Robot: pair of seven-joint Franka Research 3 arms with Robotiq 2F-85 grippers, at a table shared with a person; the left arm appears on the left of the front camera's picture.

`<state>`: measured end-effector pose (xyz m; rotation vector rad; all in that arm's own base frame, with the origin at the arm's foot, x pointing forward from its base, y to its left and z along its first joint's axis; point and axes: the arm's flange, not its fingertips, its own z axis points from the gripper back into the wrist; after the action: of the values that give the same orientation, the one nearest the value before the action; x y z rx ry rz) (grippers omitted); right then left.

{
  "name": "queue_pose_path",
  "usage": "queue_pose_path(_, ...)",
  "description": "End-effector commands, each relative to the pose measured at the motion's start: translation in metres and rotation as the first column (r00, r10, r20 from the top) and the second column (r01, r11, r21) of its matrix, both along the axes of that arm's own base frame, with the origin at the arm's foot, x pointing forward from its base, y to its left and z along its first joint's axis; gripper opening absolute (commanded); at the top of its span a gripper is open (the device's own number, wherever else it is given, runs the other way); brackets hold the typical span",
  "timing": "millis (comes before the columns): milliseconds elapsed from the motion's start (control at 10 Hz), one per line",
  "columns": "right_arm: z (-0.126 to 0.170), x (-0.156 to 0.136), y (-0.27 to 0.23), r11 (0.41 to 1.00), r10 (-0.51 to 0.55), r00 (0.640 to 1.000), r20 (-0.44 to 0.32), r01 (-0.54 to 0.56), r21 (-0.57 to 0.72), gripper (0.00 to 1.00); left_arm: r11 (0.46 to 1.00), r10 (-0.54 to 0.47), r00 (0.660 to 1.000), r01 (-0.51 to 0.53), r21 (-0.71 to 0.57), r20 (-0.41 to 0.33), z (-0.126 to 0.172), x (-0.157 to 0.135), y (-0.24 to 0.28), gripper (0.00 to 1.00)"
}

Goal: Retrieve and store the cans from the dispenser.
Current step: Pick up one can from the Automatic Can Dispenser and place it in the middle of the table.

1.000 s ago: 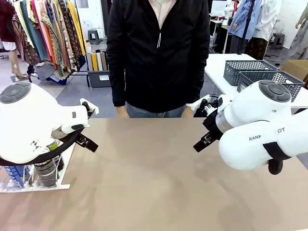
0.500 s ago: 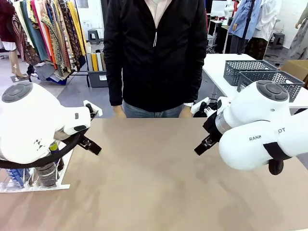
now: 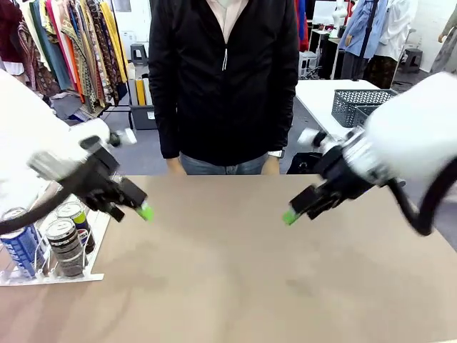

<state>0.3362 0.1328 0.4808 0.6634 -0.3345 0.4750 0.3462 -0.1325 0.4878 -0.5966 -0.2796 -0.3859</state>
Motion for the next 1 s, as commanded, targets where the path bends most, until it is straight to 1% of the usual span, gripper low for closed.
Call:
queue_pose_path(0, 0.046, -0.058, -0.096, 0.939, -0.104, 0.987, 0.121, 0.057, 0.34, 1.0, 0.946, 0.136, 0.981, -0.086, -0.312, 0.14, 0.061, -0.035, 0.087, 1.0)
queue_pose_path(100, 0.061, -0.088, -0.141, 0.878, -0.197, 0.967, 0.163, 0.1, 0.469, 1.0, 0.876, 0.309, 0.931, -0.199, -0.439, 0.195, 0.081, -0.054, 0.136, 1.0)
queue_pose_path(200, 0.063, -0.114, -0.188, 0.76, -0.375, 0.914, 0.153, 0.209, 0.616, 1.0, 0.804, 0.428, 0.877, -0.258, -0.535, 0.22, 0.085, -0.078, 0.183, 1.0)
queue_pose_path(300, 0.048, -0.136, -0.236, 0.614, -0.516, 0.853, 0.086, 0.298, 0.731, 1.0, 0.694, 0.568, 0.8, -0.338, -0.636, 0.194, 0.075, -0.103, 0.232, 1.0)
queue_pose_path(400, 0.029, -0.15, -0.267, 0.509, -0.602, 0.798, 0.022, 0.362, 0.781, 1.0, 0.593, 0.669, 0.732, -0.425, -0.684, 0.125, 0.06, -0.114, 0.265, 1.0)
queue_pose_path(500, 0.011, -0.16, -0.289, 0.414, -0.652, 0.756, -0.048, 0.409, 0.813, 1.0, 0.519, 0.723, 0.689, -0.487, -0.703, 0.057, 0.047, -0.121, 0.287, 1.0)
queue_pose_path(600, -0.006, -0.163, -0.301, 0.359, -0.674, 0.732, -0.098, 0.441, 0.823, 1.0, 0.47, 0.753, 0.658, -0.521, -0.712, 0.016, 0.035, -0.123, 0.302, 1.0)
queue_pose_path(700, -0.02, -0.16, -0.308, 0.331, -0.661, 0.739, -0.129, 0.442, 0.834, 1.0, 0.434, 0.781, 0.624, -0.567, -0.7, -0.021, 0.026, -0.118, 0.309, 1.0)
queue_pose_path(800, -0.025, -0.157, -0.309, 0.327, -0.654, 0.743, -0.14, 0.446, 0.833, 1.0, 0.421, 0.792, 0.607, -0.61, -0.671, -0.055, 0.019, -0.114, 0.31, 1.0)
queue_pose_path(900, -0.027, -0.154, -0.306, 0.336, -0.663, 0.736, -0.138, 0.457, 0.823, 1.0, 0.439, 0.795, 0.604, -0.633, -0.637, -0.053, 0.014, -0.108, 0.307, 1.0)
